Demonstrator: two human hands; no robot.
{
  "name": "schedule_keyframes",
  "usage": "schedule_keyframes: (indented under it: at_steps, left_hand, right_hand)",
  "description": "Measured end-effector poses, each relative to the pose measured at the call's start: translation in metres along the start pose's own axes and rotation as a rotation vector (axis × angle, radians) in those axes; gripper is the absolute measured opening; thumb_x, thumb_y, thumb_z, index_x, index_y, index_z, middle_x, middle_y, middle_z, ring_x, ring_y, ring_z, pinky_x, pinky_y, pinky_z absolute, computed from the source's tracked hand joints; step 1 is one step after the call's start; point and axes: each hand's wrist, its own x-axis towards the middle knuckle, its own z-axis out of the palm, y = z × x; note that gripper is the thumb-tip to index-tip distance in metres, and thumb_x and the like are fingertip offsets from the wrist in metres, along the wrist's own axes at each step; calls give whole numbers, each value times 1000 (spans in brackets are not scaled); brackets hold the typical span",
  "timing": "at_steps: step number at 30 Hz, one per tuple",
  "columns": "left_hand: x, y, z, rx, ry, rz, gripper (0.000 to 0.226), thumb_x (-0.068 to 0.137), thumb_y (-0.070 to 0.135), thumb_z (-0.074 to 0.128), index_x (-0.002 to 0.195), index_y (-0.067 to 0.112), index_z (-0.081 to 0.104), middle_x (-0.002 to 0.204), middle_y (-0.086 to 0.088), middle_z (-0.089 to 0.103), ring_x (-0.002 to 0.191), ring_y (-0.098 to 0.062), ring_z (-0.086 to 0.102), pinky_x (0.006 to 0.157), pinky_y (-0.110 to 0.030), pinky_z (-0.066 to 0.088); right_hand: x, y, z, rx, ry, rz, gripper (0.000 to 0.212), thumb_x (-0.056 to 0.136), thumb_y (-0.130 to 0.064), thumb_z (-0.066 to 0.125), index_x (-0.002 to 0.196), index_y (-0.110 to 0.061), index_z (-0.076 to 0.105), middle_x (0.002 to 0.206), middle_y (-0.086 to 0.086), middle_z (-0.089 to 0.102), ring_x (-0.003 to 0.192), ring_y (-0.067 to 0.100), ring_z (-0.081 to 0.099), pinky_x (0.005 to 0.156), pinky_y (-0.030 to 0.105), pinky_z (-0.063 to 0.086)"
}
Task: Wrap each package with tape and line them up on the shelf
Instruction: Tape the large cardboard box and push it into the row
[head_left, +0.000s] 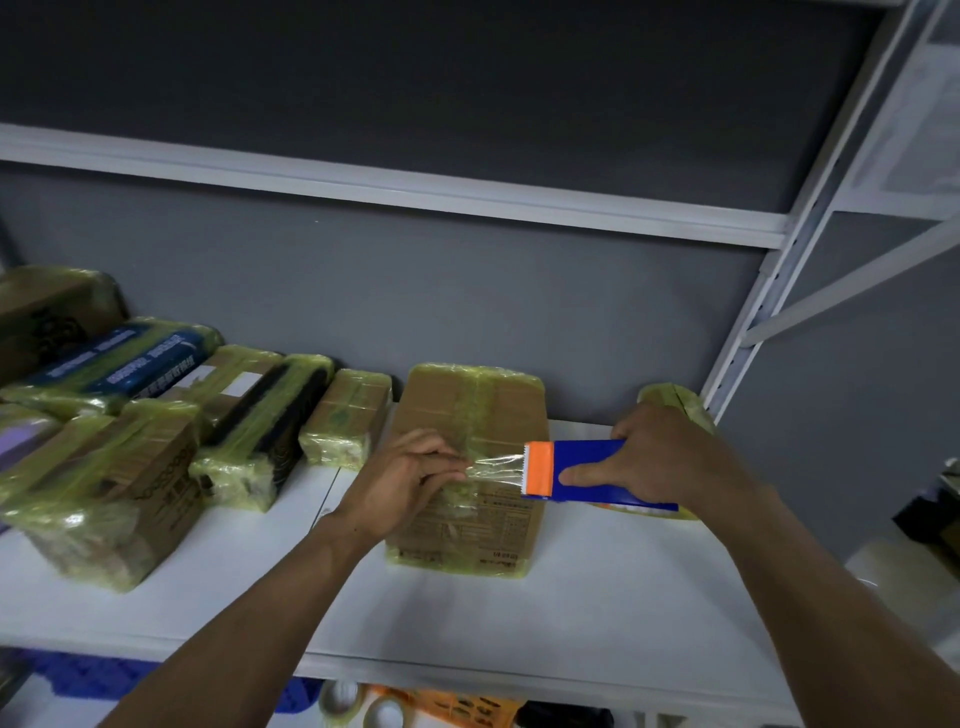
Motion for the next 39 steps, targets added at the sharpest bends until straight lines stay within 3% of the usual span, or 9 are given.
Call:
schedule_keyframes:
  at_steps: [5, 8, 10, 14, 16, 19, 23, 29, 39]
  left_hand:
    - [-2, 12, 3, -3, -132, -78, 15, 102, 24, 58, 114, 27, 68, 118, 21, 60, 114, -19, 57, 95, -35, 46]
    - [-6, 19, 4, 107, -233, -97, 85, 83, -9, 63, 144, 48, 48, 118, 18, 49, 108, -16, 44, 88, -30, 41]
    - [-6, 19, 4, 180, -249, -89, 100, 75, -11, 61, 150, 52, 39, 126, 10, 51, 111, -16, 43, 90, -31, 39]
    - [-4, 21, 10, 137, -123, -63, 40, 98, 44, 58, 138, 45, 58, 119, 12, 56, 111, -10, 48, 95, -32, 40]
    - [3, 24, 17, 127, -107, -89, 42, 96, 61, 51, 128, 39, 68, 121, 14, 60, 115, -8, 48, 98, -33, 41]
    - [13, 26, 27, 113, -99, -50, 40, 95, 57, 54, 116, 29, 73, 128, 16, 65, 121, -8, 52, 98, -29, 39]
    - [14, 27, 34, 169, -22, -12, 30, 101, 54, 47, 100, 31, 65, 103, 19, 66, 97, -8, 57, 83, -25, 35]
    - [11, 23, 38, 243, 41, 45, 24, 94, 38, 69, 118, 41, 72, 103, 20, 67, 92, -8, 54, 78, -26, 35]
    - [7, 16, 19, 197, -16, 82, 24, 102, 39, 55, 117, 37, 74, 109, 20, 68, 97, -10, 57, 83, -24, 35]
  right_hand:
    - [3, 1, 7, -38, -5, 12, 74, 53, -92, 71, 86, -27, 59, 78, -11, 65, 69, 12, 64, 62, 21, 52]
    - [4, 1, 9, -37, 3, 12, 73, 52, -92, 72, 81, -25, 60, 76, -10, 66, 69, 11, 63, 63, 22, 52]
    - [4, 0, 9, -29, -2, 18, 71, 53, -90, 73, 79, -27, 57, 75, -11, 64, 69, 10, 63, 61, 22, 49]
    - [6, -1, 11, -46, -24, 24, 73, 54, -90, 73, 86, -26, 59, 80, -9, 65, 75, 12, 64, 67, 24, 53]
    - [6, 0, 12, -47, -28, 27, 77, 54, -91, 72, 91, -24, 61, 83, -8, 67, 77, 13, 65, 73, 27, 57]
    - [6, 1, 12, -45, -21, 22, 76, 55, -91, 72, 90, -24, 62, 82, -8, 67, 75, 12, 65, 71, 26, 57]
    - [5, 1, 13, -29, -23, 22, 71, 58, -89, 72, 84, -24, 61, 77, -9, 65, 70, 10, 64, 62, 21, 48]
    - [-4, 1, 18, 14, -22, 26, 66, 65, -86, 71, 88, -25, 58, 75, -12, 59, 67, 6, 60, 54, 16, 38]
    - [-18, 4, 16, 134, -38, 22, 64, 60, -84, 76, 85, -28, 59, 82, -14, 63, 72, 7, 63, 57, 17, 43]
